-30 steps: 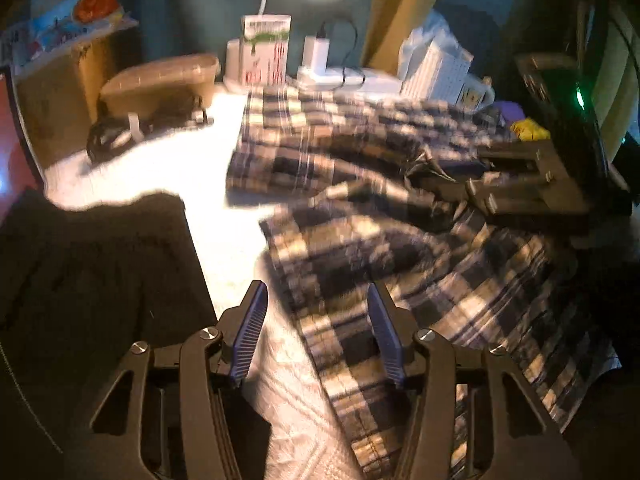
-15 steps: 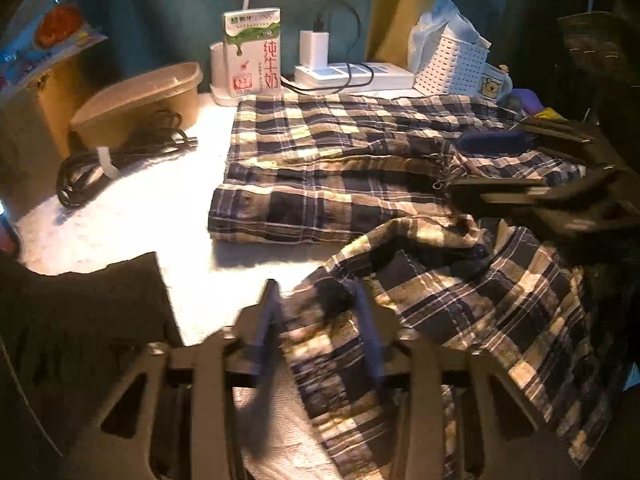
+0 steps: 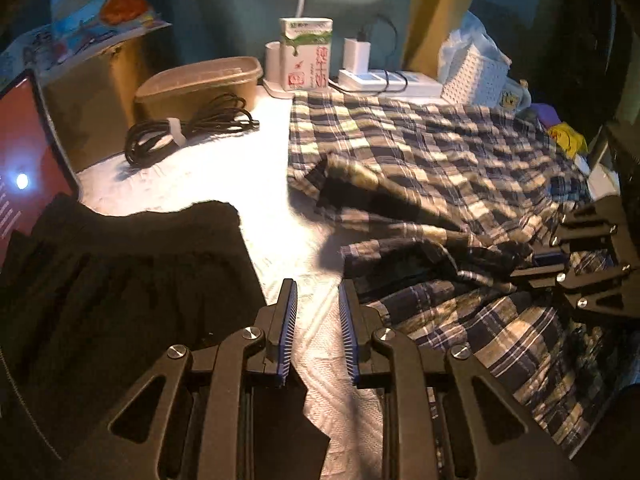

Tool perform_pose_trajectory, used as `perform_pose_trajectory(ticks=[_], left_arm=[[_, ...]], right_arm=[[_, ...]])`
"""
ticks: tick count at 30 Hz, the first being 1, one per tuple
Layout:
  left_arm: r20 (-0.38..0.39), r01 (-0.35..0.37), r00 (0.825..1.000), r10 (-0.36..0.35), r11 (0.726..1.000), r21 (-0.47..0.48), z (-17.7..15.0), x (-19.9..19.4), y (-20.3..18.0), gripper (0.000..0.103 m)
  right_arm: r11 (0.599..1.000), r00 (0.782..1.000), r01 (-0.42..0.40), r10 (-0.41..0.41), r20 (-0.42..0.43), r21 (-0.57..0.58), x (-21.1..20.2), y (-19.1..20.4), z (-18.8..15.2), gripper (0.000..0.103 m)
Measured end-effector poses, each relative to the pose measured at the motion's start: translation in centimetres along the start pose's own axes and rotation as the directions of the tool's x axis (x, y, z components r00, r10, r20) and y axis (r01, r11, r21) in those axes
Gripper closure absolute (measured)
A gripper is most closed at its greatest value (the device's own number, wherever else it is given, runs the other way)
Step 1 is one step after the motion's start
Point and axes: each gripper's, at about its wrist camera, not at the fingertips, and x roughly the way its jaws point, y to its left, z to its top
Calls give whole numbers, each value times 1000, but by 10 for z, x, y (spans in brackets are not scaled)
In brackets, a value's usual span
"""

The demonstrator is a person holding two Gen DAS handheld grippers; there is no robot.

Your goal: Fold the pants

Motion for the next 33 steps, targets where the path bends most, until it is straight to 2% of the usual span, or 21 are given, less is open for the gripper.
perform_pose_trajectory(ticks=[3,4,5,6,7,8,12,15,16,19,21,25,29,33], left_arm=[[47,22,999,-23,1000,22,12,-10,-4,79],[61,29,998,-31,999,34,17,-11,-6,66],[75,36,996,-39,998,45,23,-12,-9,55],[91,41,995,-46,998,52,29,-11,-10,34],[110,45,993,-51,998,48,37,-7,-10,25],[117,50,992,-54,998,37,44,-1,-8,25],[71,76,995,-75,997,-16,60,31,0,25],[15,122,992,-122,991,-50,59,53,2,27],[-16,130,991,-131,990,-55,55,60,2,37],[-39,74,997,-74,997,19,43,59,-11,50],[-59,54,997,-52,998,37,37,54,-15,52],[-94,32,995,-28,999,41,30,44,-16,53],[-99,11,995,-7,999,38,28,30,-17,53],[-76,11,997,-10,1000,9,35,21,-15,53]], right_arm=[[999,999,-18,16,35,50,-8,-4,-2,92],[997,998,-31,28,51,69,-13,-7,-3,87],[996,998,-39,34,62,80,-16,-8,-3,75],[995,997,-40,34,76,89,-21,-10,-5,65],[995,995,-36,27,92,97,-27,-12,-7,42],[994,993,-26,13,114,110,-35,-15,-9,29],[980,980,63,-96,173,188,-69,-40,-21,28],[944,956,155,-217,195,292,-99,-68,-42,28],[927,948,178,-251,195,331,-108,-78,-52,28],[863,919,267,-362,156,428,-128,-114,-82,28],[808,895,340,-435,98,481,-139,-145,-106,28],[728,867,407,-498,17,551,-151,-204,-137,34],[701,874,395,-486,-8,593,-150,-255,-146,35],[730,895,366,-446,-3,577,-134,-281,-128,39]])
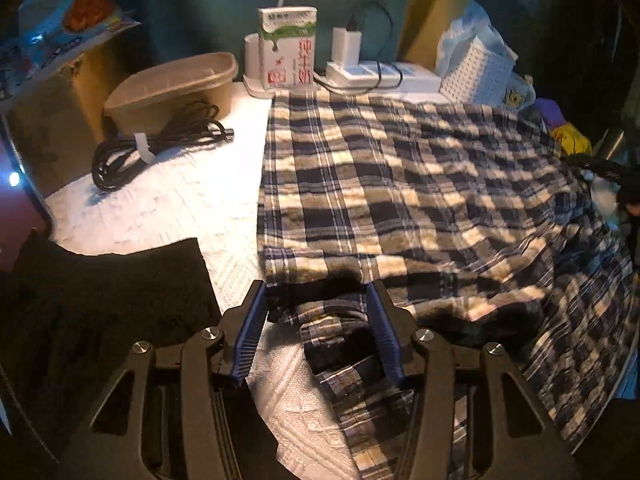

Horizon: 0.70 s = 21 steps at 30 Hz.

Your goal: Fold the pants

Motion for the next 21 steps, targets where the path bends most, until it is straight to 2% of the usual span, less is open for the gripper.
perform_pose_trajectory(ticks=[3,5,8,11,17,18,21], left_arm=[[4,5,1000,-5,1000,-5,2,0,1,53],[-4,5,1000,-5,1000,-3,2,3,-2,53],[-24,12,1000,-12,1000,1,-1,9,-3,53],[-46,16,999,-16,1000,8,-5,14,-4,53],[-57,14,998,-12,1000,20,-18,8,-10,53],[-52,10,999,-9,1000,18,-20,5,-9,52],[-22,-11,1000,11,1000,7,-24,-9,-7,52]], right_arm=[[1000,999,3,-4,-51,-15,29,3,14,40],[999,996,17,-20,-83,-29,49,4,18,67],[996,996,56,-61,-62,-76,53,9,22,85],[980,986,155,-161,-35,-126,53,14,29,86],[972,979,198,-203,-23,-124,55,18,34,85],[973,980,196,-200,-20,-119,52,20,33,82],[977,983,185,-185,8,-102,26,22,25,53]])
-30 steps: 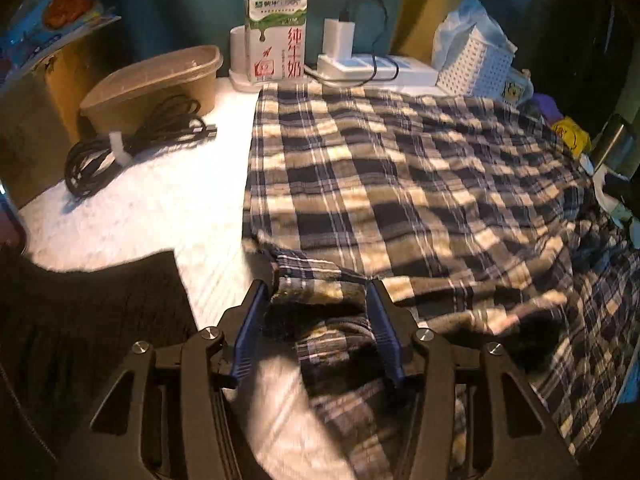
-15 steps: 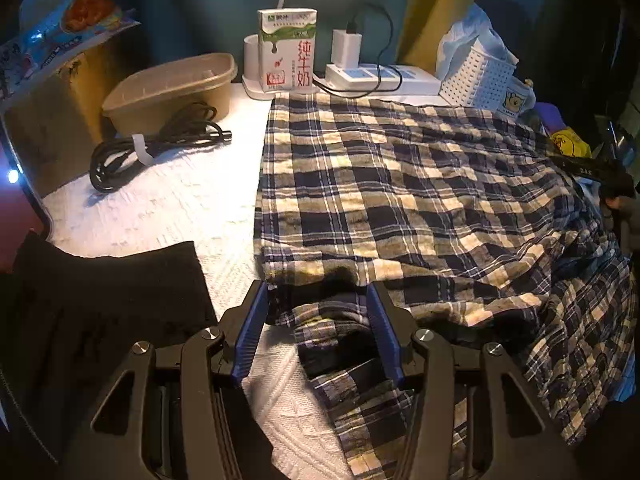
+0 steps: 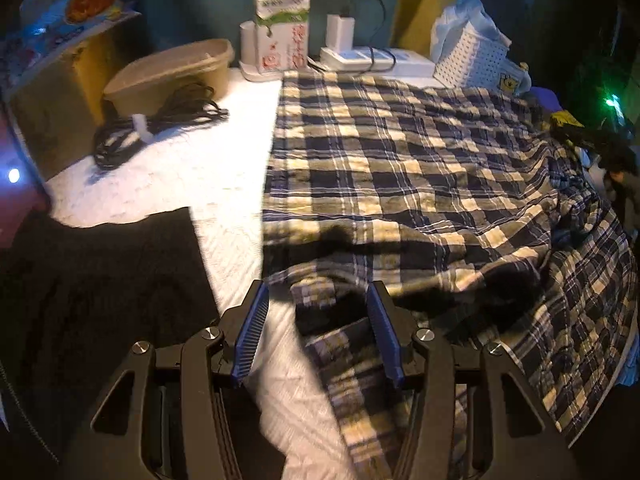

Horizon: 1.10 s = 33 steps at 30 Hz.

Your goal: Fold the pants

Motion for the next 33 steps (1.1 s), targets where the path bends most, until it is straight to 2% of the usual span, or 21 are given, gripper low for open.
perform_pose_trajectory(ticks=[1,2,3,6,7,12,18,20,21,22,23,24,25,28,33], left_arm=[[14,-4,1000,4,1000,-3,-2,-6,1,52],[30,-2,1000,2,1000,-5,-5,-13,0,52],[43,3,999,-2,1000,-5,-7,-18,0,51],[86,29,996,-30,1000,7,-18,-34,-6,33],[94,41,995,-42,999,12,-23,-38,-9,32],[65,113,991,-115,993,34,-52,-39,-25,32],[25,93,995,-94,995,37,-80,-28,-31,33],[59,98,993,-101,994,58,-86,-30,-34,49],[70,81,994,-86,994,73,-88,-30,-36,73],[70,68,995,-74,994,83,-88,-30,-37,94],[65,84,994,-89,993,79,-88,-31,-36,102],[64,93,993,-98,993,77,-89,-32,-36,102],[75,75,994,-81,993,87,-92,-34,-37,102],[125,36,991,-44,997,61,-94,-50,-29,102],[124,13,992,-17,999,30,-93,-64,-13,102]], right_arm=[[1000,1000,-15,15,16,11,-12,-3,-5,33],[999,999,-33,32,39,23,-27,-4,-11,25],[999,998,-45,43,56,27,-40,-4,-16,24],[998,995,-53,52,81,21,-78,-1,-39,24],[998,995,-55,53,86,18,-89,1,-48,24],[997,996,-70,67,59,37,-122,11,-101,24],[985,995,-100,101,-4,140,-130,12,-167,25],[981,994,-96,102,-30,166,-128,12,-182,25],[980,994,-97,103,-29,172,-127,13,-187,28],[980,994,-104,110,-25,172,-127,15,-191,45],[983,995,-94,97,-10,158,-130,18,-194,62],[983,995,-95,97,-8,156,-133,20,-193,70],[982,995,-100,102,-6,159,-137,22,-194,74],[991,999,-50,50,0,124,-151,33,-193,75],[990,996,-74,69,51,118,-187,39,-195,75]])
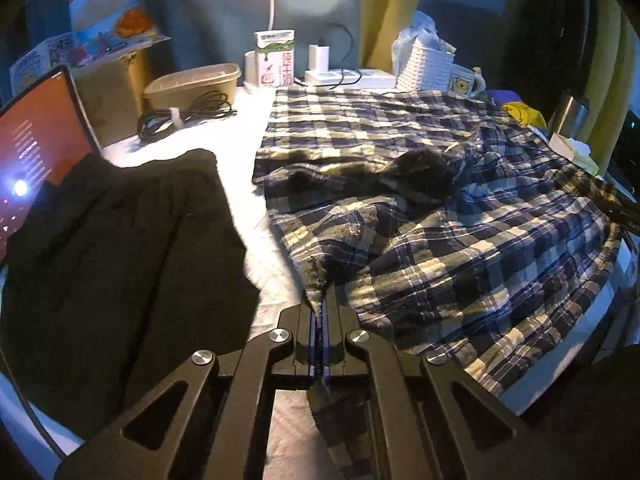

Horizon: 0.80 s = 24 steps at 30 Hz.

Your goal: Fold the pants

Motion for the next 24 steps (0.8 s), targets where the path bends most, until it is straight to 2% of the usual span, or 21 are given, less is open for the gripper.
perform_pose_trajectory(ticks=[3,5,6,7,8,9,10,12,16,19,24], left_arm=[[-57,3,998,-4,1000,-25,-5,15,5,97],[-74,10,997,-14,999,-51,-8,15,7,78],[-71,17,997,-22,998,-65,-9,12,10,49],[-48,29,998,-33,996,-80,-10,4,14,22],[-19,38,999,-39,996,-84,-11,-4,16,13],[8,43,999,-43,996,-80,-12,-13,17,6],[27,45,999,-43,996,-71,-14,-22,18,6],[56,52,997,-49,998,-44,-19,-37,15,6],[51,85,995,-85,996,10,-34,-46,2,6],[11,102,995,-103,994,45,-49,-41,-13,6],[-64,72,996,-65,991,114,-73,-30,-30,6]], right_arm=[[1000,1000,3,-3,-20,-10,4,4,-6,75],[1000,999,16,-15,-49,10,17,0,-14,75],[1000,999,15,-14,-50,26,20,-3,-17,73],[999,999,11,-9,-42,43,19,-4,-18,63],[998,999,22,-21,-32,54,16,-6,-18,44],[998,999,37,-36,-22,54,12,-7,-18,33],[998,999,45,-45,-7,51,7,-8,-17,20],[998,998,51,-53,25,46,-4,-10,-14,19],[995,995,86,-89,52,45,-21,-16,-11,19],[994,993,99,-101,53,51,-30,-19,-16,19],[992,992,117,-119,36,46,-35,-24,-26,19]])
